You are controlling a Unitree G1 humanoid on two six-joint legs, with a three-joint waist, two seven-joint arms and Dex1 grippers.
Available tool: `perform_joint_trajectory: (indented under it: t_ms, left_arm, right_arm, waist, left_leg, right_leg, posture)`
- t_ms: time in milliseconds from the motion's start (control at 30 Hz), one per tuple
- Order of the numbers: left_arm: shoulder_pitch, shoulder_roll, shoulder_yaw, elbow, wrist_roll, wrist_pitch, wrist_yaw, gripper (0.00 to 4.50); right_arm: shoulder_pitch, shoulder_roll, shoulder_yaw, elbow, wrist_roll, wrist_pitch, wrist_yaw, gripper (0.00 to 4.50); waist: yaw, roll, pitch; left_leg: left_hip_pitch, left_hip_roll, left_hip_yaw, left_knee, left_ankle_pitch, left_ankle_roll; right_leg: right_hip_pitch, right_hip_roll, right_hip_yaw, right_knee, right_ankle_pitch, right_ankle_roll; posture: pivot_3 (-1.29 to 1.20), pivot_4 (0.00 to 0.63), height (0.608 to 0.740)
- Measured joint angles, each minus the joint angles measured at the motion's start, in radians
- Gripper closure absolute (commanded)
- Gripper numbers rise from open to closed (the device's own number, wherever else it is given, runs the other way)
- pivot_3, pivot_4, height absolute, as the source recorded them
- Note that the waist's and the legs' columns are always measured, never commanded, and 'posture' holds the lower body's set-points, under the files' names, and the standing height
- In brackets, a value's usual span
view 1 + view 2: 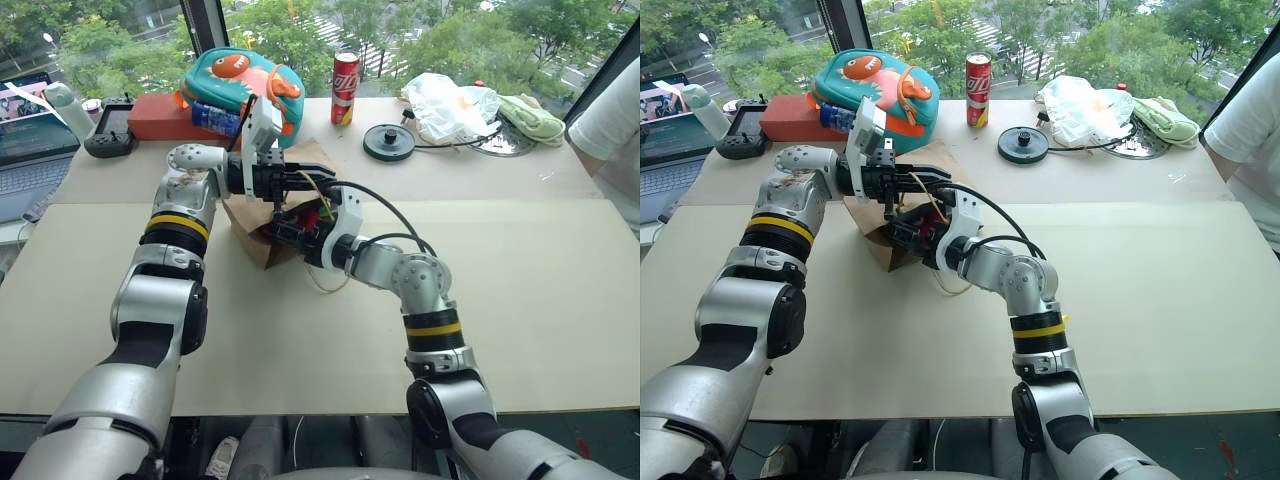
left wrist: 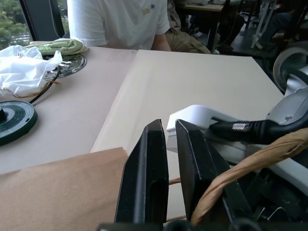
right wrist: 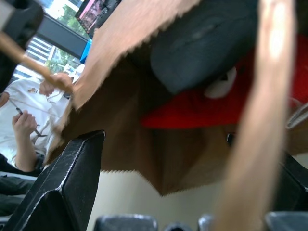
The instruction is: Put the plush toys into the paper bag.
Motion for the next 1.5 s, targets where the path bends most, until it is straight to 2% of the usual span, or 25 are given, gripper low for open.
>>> perform_joint_trajectory:
  t_ms: [200, 400, 600, 700, 867, 1167, 1333, 1500]
  left_arm:
    - [0.000, -0.002, 0.000, 0.000, 0.000, 0.000, 0.002, 3.99]
    - [0.000, -0.001, 0.001, 0.000, 0.000, 0.000, 0.006, 3.99]
    - [0.006, -0.004, 0.001, 0.000, -0.001, 0.000, 0.012, 3.99]
    - [0.009, -0.005, 0.001, 0.000, -0.001, 0.000, 0.012, 3.99]
    - [0.014, -0.005, 0.001, -0.002, -0.001, 0.000, 0.013, 3.99]
    - [0.018, -0.003, 0.002, -0.003, -0.001, 0.000, 0.018, 3.99]
    - [0.018, -0.003, 0.001, -0.003, -0.001, 0.000, 0.019, 3.99]
    - [0.021, 0.004, 0.001, -0.005, -0.001, 0.000, 0.019, 3.99]
  right_arm:
    - [0.037, -0.034, -0.060, -0.090, 0.016, 0.045, -0.004, 0.02]
    - [0.119, -0.202, -0.072, -0.200, 0.014, 0.097, 0.073, 0.02]
    - [0.200, -0.406, 0.072, -0.363, -0.030, 0.113, 0.239, 0.02]
    - [0.212, -0.409, 0.159, -0.383, -0.071, 0.107, 0.268, 0.02]
    - [0.212, -0.413, 0.285, -0.351, -0.227, 0.038, 0.272, 0.02]
    - [0.229, -0.389, 0.330, -0.361, -0.290, -0.012, 0.366, 0.02]
    - [0.221, -0.315, 0.370, -0.342, -0.323, -0.014, 0.368, 0.02]
    - [0.196, -0.291, 0.438, -0.256, -0.433, -0.037, 0.347, 0.02]
  waist:
    - [0.001, 0.000, 0.000]
    - [0.005, 0.000, 0.000]
    - [-0.002, 0.000, 0.000]
    - [-0.002, 0.000, 0.000]
    - [0.005, 0.000, 0.000]
    - [0.007, 0.000, 0.000]
    - [0.004, 0.000, 0.000]
    - [0.005, 0.000, 0.000]
  left_leg:
    - [0.000, 0.000, 0.000, 0.000, 0.000, 0.000]
    - [-0.002, -0.001, 0.000, 0.000, 0.000, 0.000]
    - [0.000, 0.001, 0.001, 0.000, 0.000, 0.000]
    - [0.000, 0.001, 0.001, 0.000, 0.000, 0.000]
    - [0.000, 0.000, 0.001, 0.003, 0.000, 0.000]
    - [-0.001, 0.000, 0.000, 0.002, 0.000, 0.000]
    - [0.000, 0.000, 0.000, 0.002, 0.000, 0.000]
    - [0.001, 0.000, 0.000, 0.003, 0.000, 0.000]
  right_leg:
    - [0.000, 0.000, 0.000, 0.000, 0.000, 0.000]
    - [0.000, 0.000, 0.000, -0.002, 0.000, 0.000]
    - [0.000, 0.001, 0.000, -0.002, 0.000, 0.000]
    - [0.000, 0.001, 0.000, -0.003, 0.000, 0.000]
    - [0.001, 0.000, 0.000, -0.005, 0.000, 0.000]
    - [0.001, 0.000, 0.000, -0.002, 0.000, 0.000]
    - [0.001, 0.000, 0.000, -0.002, 0.000, 0.000]
    - [0.001, 0.000, 0.000, -0.003, 0.000, 0.000]
  posture:
    - [0.00, 0.150, 0.740]
    - [0.00, 0.150, 0.740]
    - [0.00, 0.150, 0.740]
    - [0.00, 0.150, 0.740]
    - [0.00, 0.150, 0.740]
    - [0.00, 0.150, 0.740]
    - [0.00, 0.150, 0.740]
    - [0.00, 0.150, 0.740]
